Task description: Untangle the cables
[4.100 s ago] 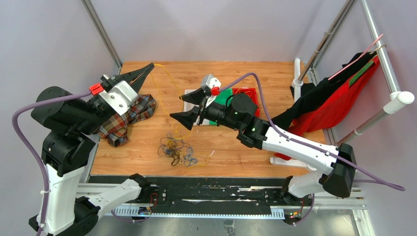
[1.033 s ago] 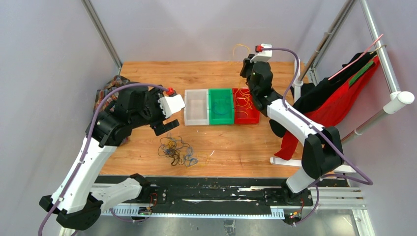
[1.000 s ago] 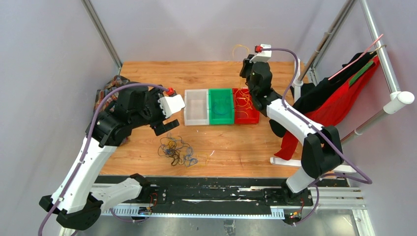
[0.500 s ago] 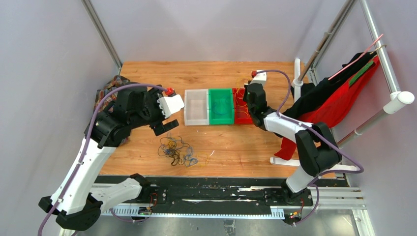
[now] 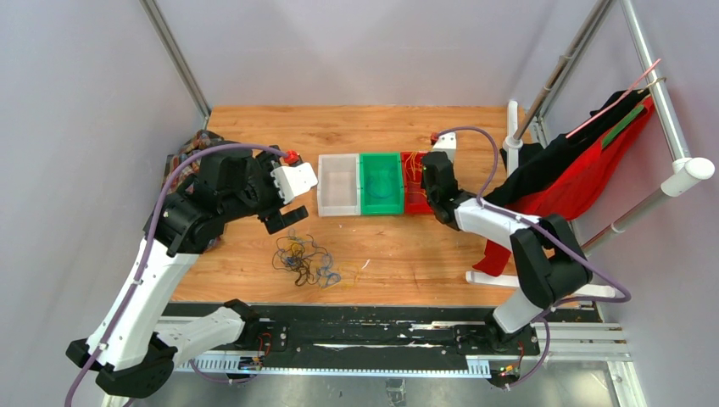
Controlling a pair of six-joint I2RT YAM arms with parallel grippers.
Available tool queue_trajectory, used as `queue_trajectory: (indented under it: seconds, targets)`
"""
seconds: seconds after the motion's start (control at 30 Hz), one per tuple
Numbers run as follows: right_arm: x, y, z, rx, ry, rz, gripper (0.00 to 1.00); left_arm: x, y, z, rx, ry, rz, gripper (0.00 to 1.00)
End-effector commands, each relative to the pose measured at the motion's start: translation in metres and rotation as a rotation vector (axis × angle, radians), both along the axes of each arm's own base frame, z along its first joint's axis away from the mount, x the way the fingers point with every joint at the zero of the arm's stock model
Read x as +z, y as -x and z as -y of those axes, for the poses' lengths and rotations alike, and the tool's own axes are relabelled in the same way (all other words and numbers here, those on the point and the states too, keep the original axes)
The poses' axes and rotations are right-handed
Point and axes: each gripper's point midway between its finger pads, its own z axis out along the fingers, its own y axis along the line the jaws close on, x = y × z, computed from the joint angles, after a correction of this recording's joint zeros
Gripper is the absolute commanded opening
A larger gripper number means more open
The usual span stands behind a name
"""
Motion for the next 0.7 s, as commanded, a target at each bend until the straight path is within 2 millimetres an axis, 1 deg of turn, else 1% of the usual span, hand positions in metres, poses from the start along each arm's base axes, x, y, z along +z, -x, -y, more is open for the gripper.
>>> queue_trajectory:
  seconds: [0.0, 0.07, 0.17, 0.23, 0.27, 0.3, 0.37, 0.43, 0.5, 0.57, 0.6, 0.67]
  targets:
    - [-0.027, 0.005, -0.005, -0.011, 0.061, -0.133, 0.01, 0.013, 0.000, 0.001, -0.003, 0.028, 0.030, 0.98]
    - [-0.036, 0.001, -0.006, -0.016, 0.086, -0.170, 0.01, 0.013, 0.000, 0.001, -0.007, 0.022, 0.035, 0.98]
    - [-0.041, -0.008, -0.012, 0.003, 0.119, -0.205, 0.01, 0.008, -0.001, 0.000, -0.011, 0.004, 0.032, 0.98]
    - [-0.041, -0.018, -0.017, 0.015, 0.141, -0.228, 0.01, 0.002, -0.002, -0.001, -0.009, -0.010, 0.021, 0.98]
    - [-0.041, -0.021, -0.018, 0.012, 0.149, -0.240, 0.04, -0.002, -0.003, -0.001, -0.008, -0.018, 0.014, 0.98]
    - [-0.039, -0.023, -0.019, 0.008, 0.155, -0.250, 0.11, -0.006, -0.004, -0.001, -0.005, -0.027, 0.005, 0.98]
    - [-0.033, -0.025, -0.021, 0.011, 0.145, -0.251, 0.28, -0.013, -0.007, -0.002, 0.003, -0.049, -0.011, 0.98]
    - [-0.022, -0.025, -0.024, 0.024, 0.117, -0.232, 0.40, -0.018, -0.011, -0.003, 0.008, -0.065, -0.020, 0.98]
    - [-0.012, -0.025, -0.028, 0.050, 0.090, -0.219, 0.45, -0.023, -0.014, -0.003, 0.011, -0.076, -0.035, 0.98]
    - [-0.001, -0.025, -0.027, 0.053, 0.083, -0.203, 0.46, -0.026, -0.017, -0.003, 0.014, -0.078, -0.048, 0.98]
    - [0.003, -0.023, -0.033, 0.088, 0.066, -0.203, 0.46, -0.026, -0.019, -0.003, 0.016, -0.076, -0.052, 0.98]
    - [0.015, -0.021, -0.037, 0.109, 0.037, -0.183, 0.47, -0.029, -0.022, -0.003, 0.020, -0.073, -0.069, 0.98]
